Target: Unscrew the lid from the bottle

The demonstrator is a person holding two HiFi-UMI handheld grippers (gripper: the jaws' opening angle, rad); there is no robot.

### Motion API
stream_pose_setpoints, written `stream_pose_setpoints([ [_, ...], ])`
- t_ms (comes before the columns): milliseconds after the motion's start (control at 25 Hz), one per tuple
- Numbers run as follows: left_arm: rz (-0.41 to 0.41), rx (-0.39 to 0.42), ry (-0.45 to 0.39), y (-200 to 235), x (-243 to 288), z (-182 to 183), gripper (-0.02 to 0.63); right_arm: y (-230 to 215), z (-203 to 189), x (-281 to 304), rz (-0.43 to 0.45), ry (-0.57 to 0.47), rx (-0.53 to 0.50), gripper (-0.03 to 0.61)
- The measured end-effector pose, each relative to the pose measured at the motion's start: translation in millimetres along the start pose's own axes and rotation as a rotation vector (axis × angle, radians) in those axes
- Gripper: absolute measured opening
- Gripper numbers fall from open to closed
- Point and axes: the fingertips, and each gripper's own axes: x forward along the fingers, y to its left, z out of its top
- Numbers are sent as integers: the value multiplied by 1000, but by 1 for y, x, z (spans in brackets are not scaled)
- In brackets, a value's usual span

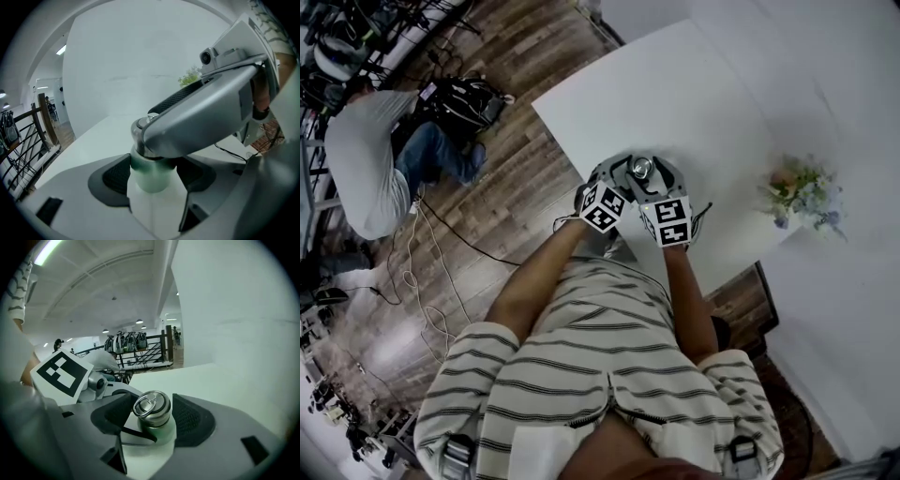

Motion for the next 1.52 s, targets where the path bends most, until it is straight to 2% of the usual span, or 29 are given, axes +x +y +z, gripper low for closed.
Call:
stream_pose_setpoints([
  [80, 2, -1, 0, 0, 0, -1, 308, -1, -1, 1, -24, -9, 9, 261],
  [280, 3, -2, 2, 0, 1, -1, 308, -2, -3, 0, -30, -25, -9, 255],
  [840, 4, -1, 1, -1, -1, 0, 308, 2, -2, -2, 112, -6, -110, 255],
  [1000, 2, 1, 2, 0, 1, 0, 308, 2, -3, -2, 219, 28, -189, 255],
  [1240, 3, 0, 1, -1, 1, 0, 308, 5, -6, -3, 438, 131, -381, 255],
  [1520, -1, 4, 1, 0, 1, -1, 308, 9, -10, -4, 674, 194, -586, 255],
])
